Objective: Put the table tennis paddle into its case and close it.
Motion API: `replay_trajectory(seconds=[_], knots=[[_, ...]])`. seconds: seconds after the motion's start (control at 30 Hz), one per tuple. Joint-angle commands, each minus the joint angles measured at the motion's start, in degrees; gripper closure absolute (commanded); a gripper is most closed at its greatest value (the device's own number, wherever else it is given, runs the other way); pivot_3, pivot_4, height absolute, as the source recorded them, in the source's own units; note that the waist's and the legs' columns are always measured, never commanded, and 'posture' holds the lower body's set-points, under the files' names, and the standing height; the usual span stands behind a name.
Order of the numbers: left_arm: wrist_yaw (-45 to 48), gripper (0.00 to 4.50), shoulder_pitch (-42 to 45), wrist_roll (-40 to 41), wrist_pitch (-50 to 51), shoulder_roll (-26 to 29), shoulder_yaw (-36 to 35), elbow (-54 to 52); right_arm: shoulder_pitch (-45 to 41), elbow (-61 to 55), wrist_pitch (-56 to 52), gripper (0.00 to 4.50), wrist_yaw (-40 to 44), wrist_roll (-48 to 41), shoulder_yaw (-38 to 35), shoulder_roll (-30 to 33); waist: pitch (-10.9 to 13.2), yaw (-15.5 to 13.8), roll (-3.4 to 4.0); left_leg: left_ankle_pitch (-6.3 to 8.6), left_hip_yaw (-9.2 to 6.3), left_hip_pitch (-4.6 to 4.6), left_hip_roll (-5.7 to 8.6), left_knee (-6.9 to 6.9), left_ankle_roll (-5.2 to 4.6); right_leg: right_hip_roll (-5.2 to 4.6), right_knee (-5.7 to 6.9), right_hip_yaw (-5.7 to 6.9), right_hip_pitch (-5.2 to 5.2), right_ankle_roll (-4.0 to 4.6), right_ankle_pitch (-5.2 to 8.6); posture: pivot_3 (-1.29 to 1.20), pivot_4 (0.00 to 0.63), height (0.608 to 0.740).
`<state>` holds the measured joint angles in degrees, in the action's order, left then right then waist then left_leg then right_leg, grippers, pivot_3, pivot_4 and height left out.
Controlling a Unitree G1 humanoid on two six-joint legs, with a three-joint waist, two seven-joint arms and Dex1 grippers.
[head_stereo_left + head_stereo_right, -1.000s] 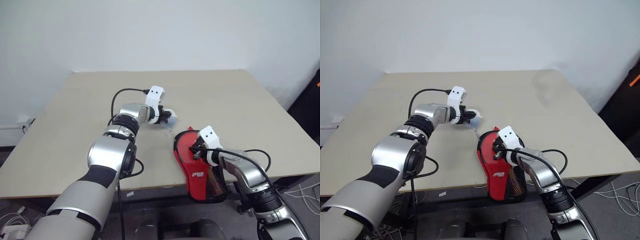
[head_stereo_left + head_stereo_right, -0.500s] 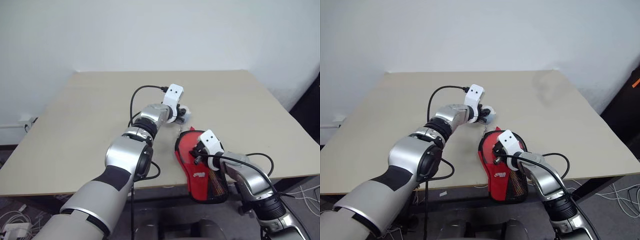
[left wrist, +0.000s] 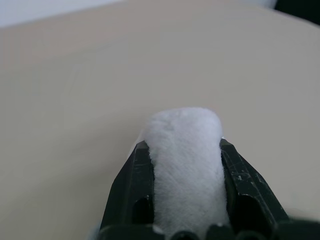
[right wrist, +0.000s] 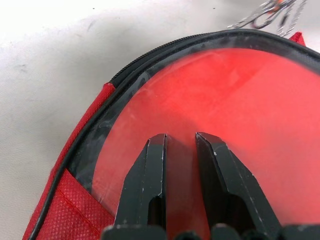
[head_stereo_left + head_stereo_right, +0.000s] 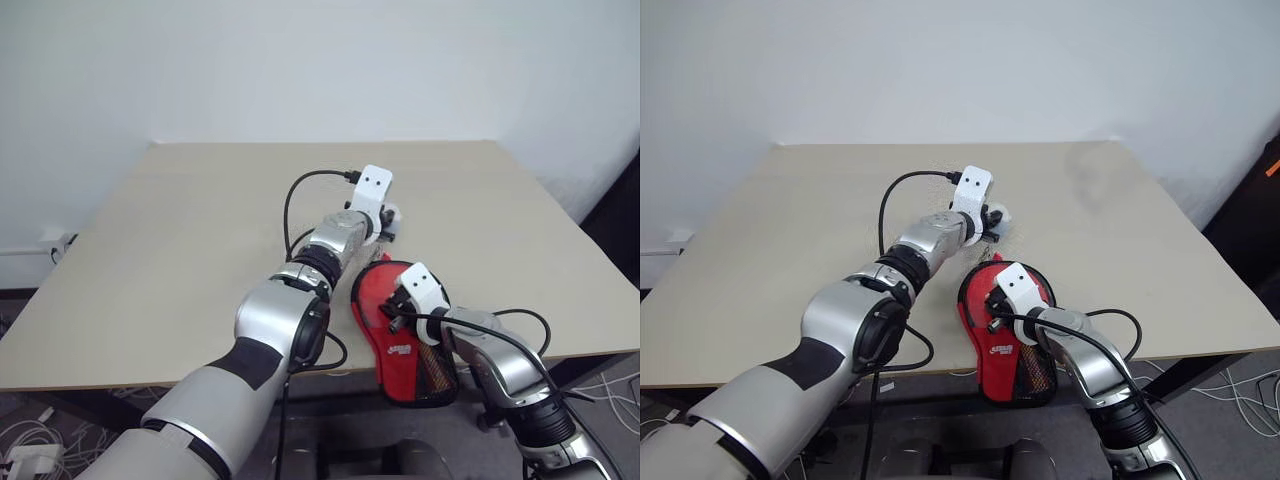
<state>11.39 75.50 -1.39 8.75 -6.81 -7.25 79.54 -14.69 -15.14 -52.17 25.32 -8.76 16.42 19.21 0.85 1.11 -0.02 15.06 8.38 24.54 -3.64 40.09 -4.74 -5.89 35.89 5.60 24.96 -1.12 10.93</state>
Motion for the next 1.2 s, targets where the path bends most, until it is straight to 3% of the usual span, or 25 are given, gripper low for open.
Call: replay_trajectory(seconds=[0.03,0.37,0.6,0.73,1.0,1.1,1.17,1.2], knots=[[-2.40,3.23,3.97,-0.81,-5.49,-1.16,-0.29,-2.21,2.48,4.51,-3.30,3.53,-0.06,0.77,3.03,0.18,0.00,0.00,0.00,0.01,-0.01,0.00,0.00,0.00,-0.01,0.00,-0.01,0.01,-0.01,0.00,0.00,0.00,0.000,0.724],[3.86,3.23,0.27,-8.99,-10.06,-5.38,8.54,-2.03,1.79,5.13,-2.97,3.53,-0.31,1.09,2.76,0.29,0.00,0.04,0.00,0.04,-0.01,-0.01,-0.01,0.00,0.00,0.01,-0.01,0.02,-0.02,0.00,0.01,0.00,0.000,0.724],[17.85,3.23,-2.16,-11.23,-12.13,-5.51,12.89,-2.40,2.03,5.06,-2.82,3.53,-0.32,1.09,2.66,0.44,-0.01,0.05,0.01,0.11,-0.01,-0.02,-0.02,0.01,0.06,0.00,-0.01,0.02,0.00,0.06,0.04,0.00,0.000,0.724],[28.03,2.27,-4.43,-14.11,-15.08,-4.26,17.39,-3.01,1.36,5.56,-2.25,3.53,0.11,1.13,2.78,0.57,-0.03,0.05,0.02,0.15,-0.12,-0.03,-0.02,0.02,-0.02,-0.01,-0.01,0.02,-0.01,0.11,0.04,0.00,0.000,0.724],[34.74,2.27,-5.11,-13.23,-14.83,-1.94,18.02,-3.93,0.03,7.56,-0.94,3.53,0.71,1.44,3.35,0.31,-0.11,0.15,0.01,0.19,-0.15,-0.06,-0.06,0.04,-0.10,-0.01,-0.01,0.02,-0.01,0.25,0.02,0.00,0.000,0.724],[35.53,1.70,-4.79,-12.31,-14.73,-1.50,17.21,-4.22,-0.48,8.14,-0.64,3.53,0.94,1.47,3.57,0.20,-0.13,0.16,0.01,0.17,-0.16,-0.07,-0.07,0.05,-0.15,-0.01,0.00,0.02,-0.02,0.24,0.03,0.00,0.000,0.724],[38.28,1.02,-4.37,-11.01,-14.88,-0.87,16.15,-4.69,-0.85,8.39,-0.46,3.53,1.27,1.42,3.68,0.28,-0.13,0.21,0.02,0.14,-0.16,-0.07,-0.07,0.05,-0.19,0.00,0.00,0.02,-0.02,0.24,0.04,0.00,0.000,0.724],[39.66,1.02,-4.12,-10.39,-14.58,-0.57,15.60,-4.84,-1.00,8.49,-0.34,3.53,1.47,1.43,3.77,0.38,-0.13,0.31,0.02,0.14,-0.15,-0.07,-0.08,0.05,-0.20,0.00,0.01,0.02,-0.01,0.24,0.03,0.00,0.000,0.724]])
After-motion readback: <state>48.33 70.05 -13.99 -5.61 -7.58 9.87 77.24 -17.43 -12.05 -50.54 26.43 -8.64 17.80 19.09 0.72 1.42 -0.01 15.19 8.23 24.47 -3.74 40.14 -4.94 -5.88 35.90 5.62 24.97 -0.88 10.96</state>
